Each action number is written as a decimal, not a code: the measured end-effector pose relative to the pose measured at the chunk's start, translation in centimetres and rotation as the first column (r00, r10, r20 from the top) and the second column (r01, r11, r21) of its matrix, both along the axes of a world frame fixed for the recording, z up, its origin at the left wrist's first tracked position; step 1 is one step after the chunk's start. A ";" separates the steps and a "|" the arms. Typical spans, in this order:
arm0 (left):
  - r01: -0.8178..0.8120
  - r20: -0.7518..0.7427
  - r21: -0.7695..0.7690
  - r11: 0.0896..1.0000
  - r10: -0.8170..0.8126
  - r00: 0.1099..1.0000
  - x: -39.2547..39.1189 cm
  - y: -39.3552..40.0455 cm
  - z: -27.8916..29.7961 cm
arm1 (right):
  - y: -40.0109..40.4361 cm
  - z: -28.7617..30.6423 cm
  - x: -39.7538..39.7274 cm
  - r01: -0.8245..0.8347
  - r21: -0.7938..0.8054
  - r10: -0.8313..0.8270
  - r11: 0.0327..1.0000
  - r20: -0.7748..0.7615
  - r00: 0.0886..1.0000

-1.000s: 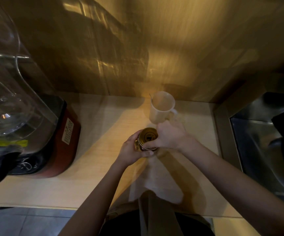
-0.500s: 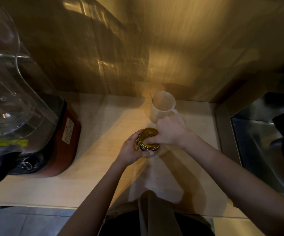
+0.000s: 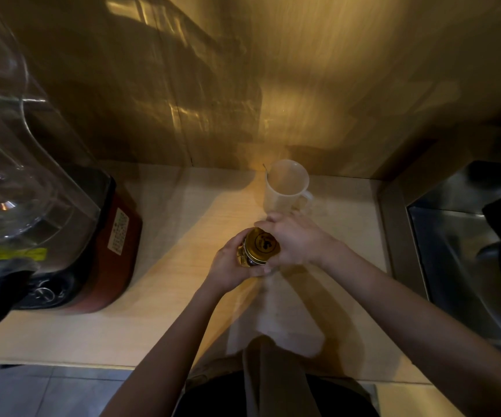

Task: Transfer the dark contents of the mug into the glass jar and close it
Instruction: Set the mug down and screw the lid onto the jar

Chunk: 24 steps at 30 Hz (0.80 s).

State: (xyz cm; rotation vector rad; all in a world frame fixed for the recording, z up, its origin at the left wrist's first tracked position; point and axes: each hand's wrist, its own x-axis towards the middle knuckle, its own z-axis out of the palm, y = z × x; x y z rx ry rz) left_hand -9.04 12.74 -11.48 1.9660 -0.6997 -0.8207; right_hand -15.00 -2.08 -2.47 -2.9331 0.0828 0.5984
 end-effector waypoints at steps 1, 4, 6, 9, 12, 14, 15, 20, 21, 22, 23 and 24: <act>0.003 0.004 -0.005 1.000 -0.003 1.000 0.0 0.0 0.1 | 0.0 -0.1 -0.1 0.008 -0.003 -0.008 1.000 -0.003 1.000; 0.022 0.010 -0.013 1.000 -0.022 1.000 0.1 0.1 0.2 | 0.2 0.0 -0.7 0.017 -0.016 -0.017 1.000 0.016 1.000; 0.053 0.028 -0.010 0.999 -0.053 0.998 0.3 0.1 0.4 | 0.4 0.0 -1.0 0.027 -0.008 -0.026 1.000 0.037 0.999; 0.061 0.031 -0.023 0.998 -0.061 0.998 0.4 0.0 0.5 | 0.4 -0.1 -1.2 0.051 0.028 -0.053 0.998 0.057 0.997; 0.062 0.026 -0.022 0.998 -0.062 0.998 0.5 -0.1 0.6 | 0.4 0.0 -1.1 0.081 0.067 -0.084 0.994 0.050 0.995; 0.078 0.045 -0.008 0.997 -0.077 0.996 0.9 -0.4 0.8 | 0.2 0.0 -0.9 0.104 0.091 -0.109 0.990 0.048 0.993; 0.084 0.047 -0.004 0.996 -0.083 0.995 1.2 -0.6 0.8 | 0.1 0.0 -0.7 0.110 0.102 -0.115 0.989 0.045 0.992; 0.108 0.061 0.036 0.994 -0.110 0.992 1.9 -1.2 1.2 | -0.2 -0.2 -0.3 0.193 0.188 -0.201 0.963 0.022 0.979; 0.115 0.068 0.056 0.992 -0.119 0.991 2.0 -1.3 1.1 | -0.3 -0.4 -0.3 0.202 0.200 -0.212 0.959 0.028 0.977; 0.124 0.073 0.090 0.988 -0.131 0.989 2.2 -1.3 1.3 | -0.3 -0.2 -0.4 0.210 0.202 -0.218 0.957 0.017 0.976; 0.152 0.076 0.114 0.982 -0.162 0.984 2.4 -1.5 1.1 | -0.4 -0.5 -0.5 0.204 0.214 -0.214 0.955 0.020 0.977; 0.174 0.061 0.156 0.972 -0.185 0.981 2.6 -1.5 1.9 | -0.3 -0.1 -0.6 0.218 0.215 -0.223 0.952 -0.001 0.975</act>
